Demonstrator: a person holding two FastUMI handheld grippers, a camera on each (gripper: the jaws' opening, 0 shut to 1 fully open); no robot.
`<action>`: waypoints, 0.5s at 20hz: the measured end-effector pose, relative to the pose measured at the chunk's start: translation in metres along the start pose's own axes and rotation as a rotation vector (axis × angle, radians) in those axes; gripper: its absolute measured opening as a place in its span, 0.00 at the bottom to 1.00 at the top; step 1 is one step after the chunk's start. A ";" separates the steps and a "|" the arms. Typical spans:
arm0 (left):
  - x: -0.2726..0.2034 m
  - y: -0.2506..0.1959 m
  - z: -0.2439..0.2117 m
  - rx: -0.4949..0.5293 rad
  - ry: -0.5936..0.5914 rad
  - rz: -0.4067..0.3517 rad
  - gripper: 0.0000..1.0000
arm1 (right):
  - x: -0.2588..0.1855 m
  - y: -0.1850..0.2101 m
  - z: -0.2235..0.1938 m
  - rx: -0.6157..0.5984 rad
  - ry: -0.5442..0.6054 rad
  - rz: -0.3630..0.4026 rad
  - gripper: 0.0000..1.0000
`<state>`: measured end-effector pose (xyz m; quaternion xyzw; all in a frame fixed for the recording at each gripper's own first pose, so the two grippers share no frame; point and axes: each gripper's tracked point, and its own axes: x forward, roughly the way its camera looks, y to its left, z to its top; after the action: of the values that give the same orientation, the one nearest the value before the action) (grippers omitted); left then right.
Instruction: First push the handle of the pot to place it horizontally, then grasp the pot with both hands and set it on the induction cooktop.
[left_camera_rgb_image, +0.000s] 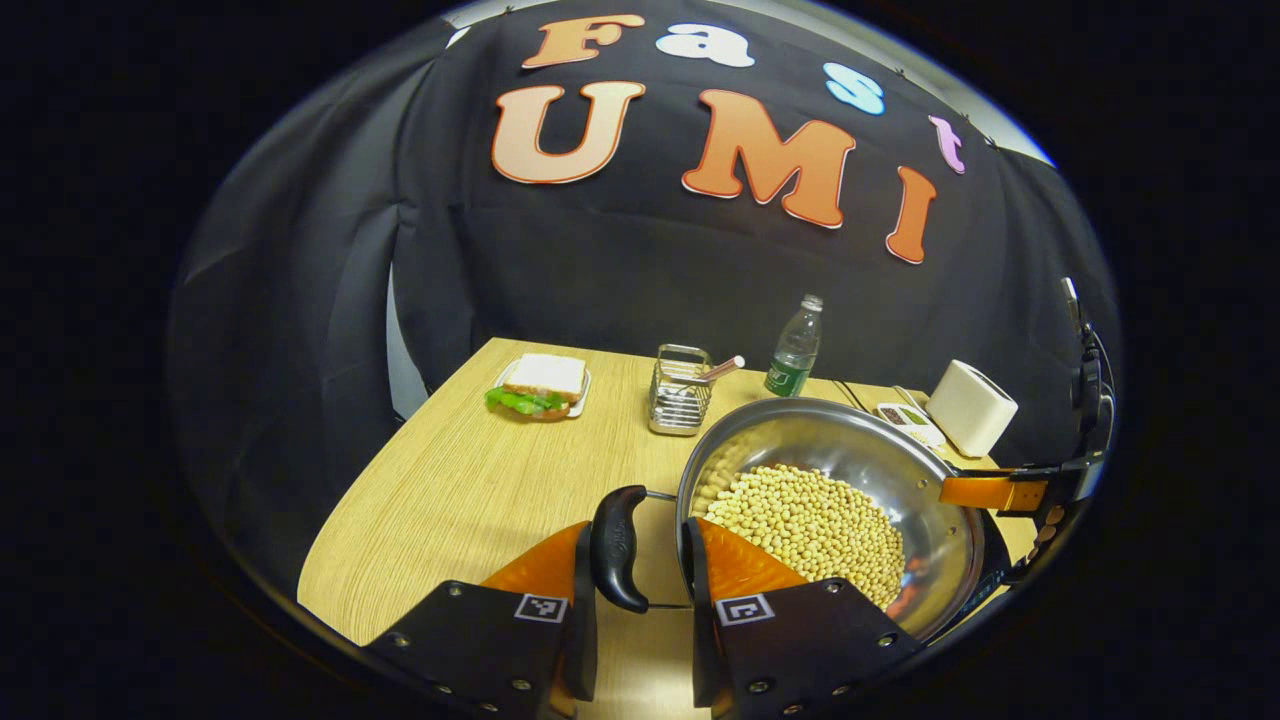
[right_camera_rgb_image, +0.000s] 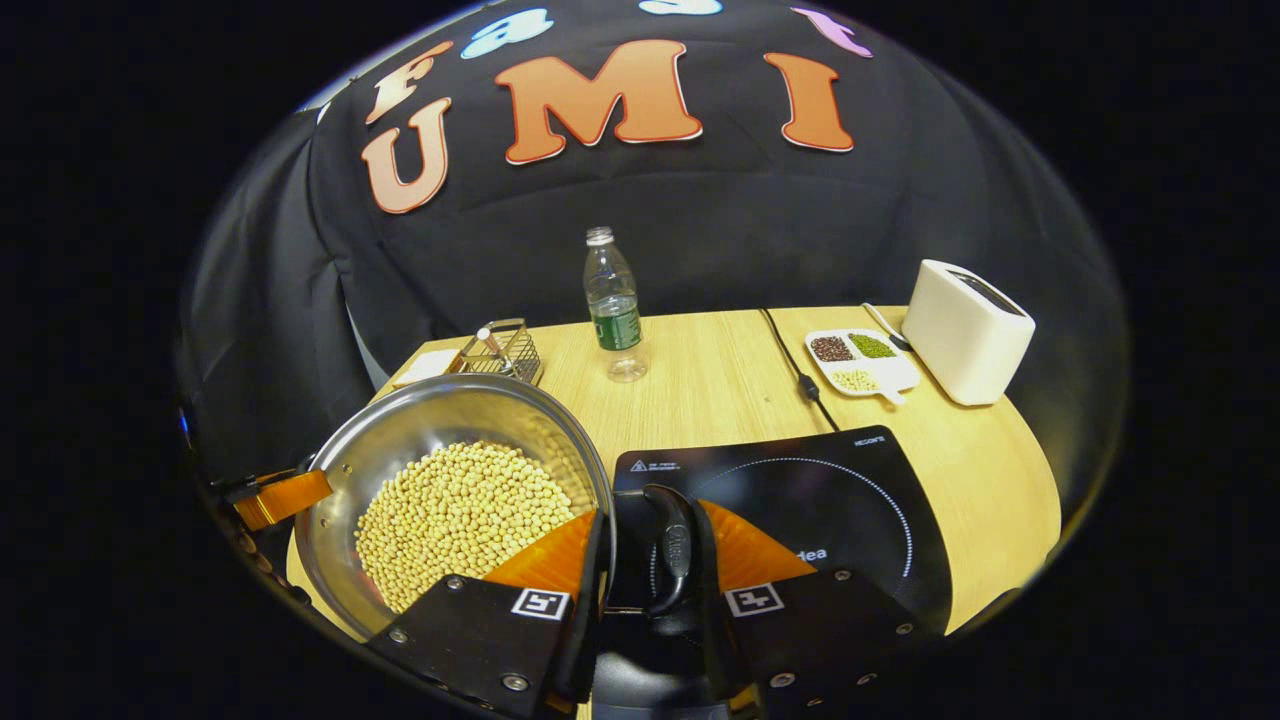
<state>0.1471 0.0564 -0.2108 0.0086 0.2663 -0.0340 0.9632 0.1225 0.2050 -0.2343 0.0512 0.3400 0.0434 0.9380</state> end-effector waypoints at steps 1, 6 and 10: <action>-0.001 -0.007 0.004 0.005 -0.002 -0.005 0.37 | -0.003 -0.006 0.003 0.008 -0.005 -0.002 0.42; 0.003 -0.051 0.014 0.022 -0.006 -0.042 0.37 | -0.017 -0.045 0.013 0.030 -0.028 -0.033 0.42; 0.011 -0.088 0.014 0.035 0.015 -0.078 0.39 | -0.023 -0.079 0.013 0.069 -0.025 -0.059 0.38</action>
<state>0.1575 -0.0328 -0.2048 0.0153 0.2730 -0.0763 0.9589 0.1166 0.1232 -0.2196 0.0740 0.3312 0.0031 0.9407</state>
